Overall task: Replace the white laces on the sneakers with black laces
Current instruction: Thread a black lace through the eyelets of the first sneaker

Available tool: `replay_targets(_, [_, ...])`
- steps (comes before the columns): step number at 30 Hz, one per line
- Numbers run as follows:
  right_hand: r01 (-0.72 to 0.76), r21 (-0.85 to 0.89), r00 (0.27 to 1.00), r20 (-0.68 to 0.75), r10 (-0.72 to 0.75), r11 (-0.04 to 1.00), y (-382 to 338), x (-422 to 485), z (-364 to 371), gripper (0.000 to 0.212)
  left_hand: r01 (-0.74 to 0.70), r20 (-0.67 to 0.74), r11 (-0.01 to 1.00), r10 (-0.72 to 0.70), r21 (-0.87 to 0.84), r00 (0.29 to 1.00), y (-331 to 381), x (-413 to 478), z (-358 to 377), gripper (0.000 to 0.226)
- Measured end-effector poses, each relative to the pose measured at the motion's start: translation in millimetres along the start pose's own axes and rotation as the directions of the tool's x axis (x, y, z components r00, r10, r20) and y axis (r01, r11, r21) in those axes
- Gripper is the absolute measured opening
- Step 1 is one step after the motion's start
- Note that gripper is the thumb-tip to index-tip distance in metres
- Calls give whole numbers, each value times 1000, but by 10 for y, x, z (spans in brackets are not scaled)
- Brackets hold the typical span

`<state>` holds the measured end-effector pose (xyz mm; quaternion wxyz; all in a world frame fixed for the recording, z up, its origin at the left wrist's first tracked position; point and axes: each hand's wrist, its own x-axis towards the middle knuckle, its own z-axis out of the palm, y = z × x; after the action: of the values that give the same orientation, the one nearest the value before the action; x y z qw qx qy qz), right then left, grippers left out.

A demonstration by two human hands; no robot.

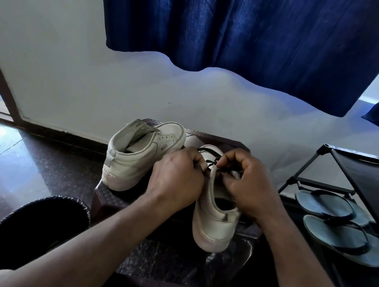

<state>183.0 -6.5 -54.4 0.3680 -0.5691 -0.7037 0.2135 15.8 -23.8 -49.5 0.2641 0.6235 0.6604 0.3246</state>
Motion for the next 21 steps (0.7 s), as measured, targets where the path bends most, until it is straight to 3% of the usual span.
replay_targets(2, [-19,-25,1000,-21,18,1000,24,-10,-24,23,139,70,949,-124,-282,990,-24,31,24,16])
replay_targets(5, [-35,-17,999,-37,35,999,51,-24,-33,23,317,217,733,-232,-602,948,-49,47,-33,21])
replay_targets(6, [-37,-8,998,-45,37,999,58,-25,-31,23,332,243,744,-231,-580,942,-59,37,-83,20])
replay_targets(9, [-46,24,997,-59,47,999,66,-24,-28,22,219,187,932,-169,-290,968,-145,9,-148,19])
replay_targets(14, [-28,66,999,-34,30,997,24,-26,-12,25,-39,36,996,42,-79,998,-200,67,-11,5])
replay_targets(16, [-16,84,999,-30,18,996,25,-27,-4,24,-123,30,988,126,-99,992,-188,108,43,3])
replay_targets(21, [2,114,999,-40,2,993,44,-21,11,22,-164,79,968,181,-189,980,-163,151,137,7])
